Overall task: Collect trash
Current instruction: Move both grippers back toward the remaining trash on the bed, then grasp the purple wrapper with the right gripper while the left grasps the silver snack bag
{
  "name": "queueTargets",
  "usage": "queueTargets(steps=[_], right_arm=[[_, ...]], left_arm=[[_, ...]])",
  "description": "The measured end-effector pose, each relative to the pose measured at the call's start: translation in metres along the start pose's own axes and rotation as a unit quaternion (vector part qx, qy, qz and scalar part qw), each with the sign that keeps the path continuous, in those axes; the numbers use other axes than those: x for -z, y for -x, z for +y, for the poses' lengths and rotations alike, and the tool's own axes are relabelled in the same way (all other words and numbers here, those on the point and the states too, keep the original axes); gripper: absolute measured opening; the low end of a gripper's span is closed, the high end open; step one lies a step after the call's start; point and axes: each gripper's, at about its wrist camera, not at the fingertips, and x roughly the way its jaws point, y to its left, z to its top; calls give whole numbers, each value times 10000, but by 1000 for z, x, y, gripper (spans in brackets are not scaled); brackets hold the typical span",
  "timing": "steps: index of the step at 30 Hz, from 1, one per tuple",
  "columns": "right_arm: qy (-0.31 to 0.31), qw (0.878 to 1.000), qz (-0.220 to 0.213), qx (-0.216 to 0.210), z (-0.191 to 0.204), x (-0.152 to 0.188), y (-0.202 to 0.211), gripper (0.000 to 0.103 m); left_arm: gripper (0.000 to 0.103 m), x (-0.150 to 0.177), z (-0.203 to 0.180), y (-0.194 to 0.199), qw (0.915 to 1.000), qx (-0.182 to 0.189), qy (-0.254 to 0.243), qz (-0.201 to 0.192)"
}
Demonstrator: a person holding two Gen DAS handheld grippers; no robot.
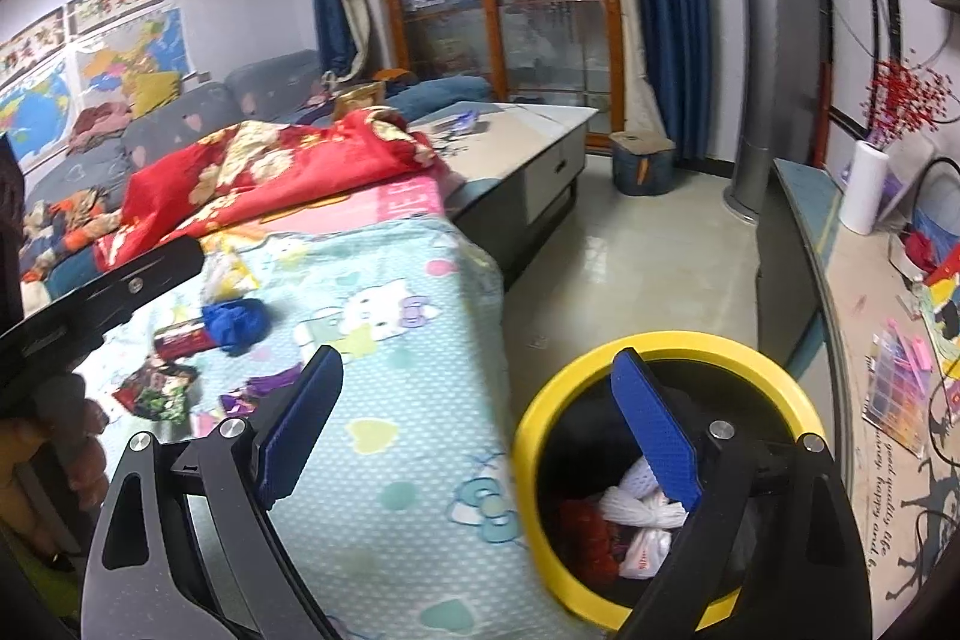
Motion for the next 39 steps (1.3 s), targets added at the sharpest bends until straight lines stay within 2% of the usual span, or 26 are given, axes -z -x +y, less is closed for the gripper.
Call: queueTargets(steps=[17,22,35,39], right_arm=[[775,9926,442,-826,86,7,-31,88],[670,9902,733,-984,101,9,-53,88],[180,9833,1523,-980,119,22,-130,88],[-13,9817,1615,-1008,116,25,-142,79]], left_arm=[[92,-7,86,10,9949,-756,673,-49],[92,-10,105,5,9925,-937,783,43],[92,-21,127,-68,9878,-1076,489,1011],[92,-23,125,-89,9850,-1191,208,1228]])
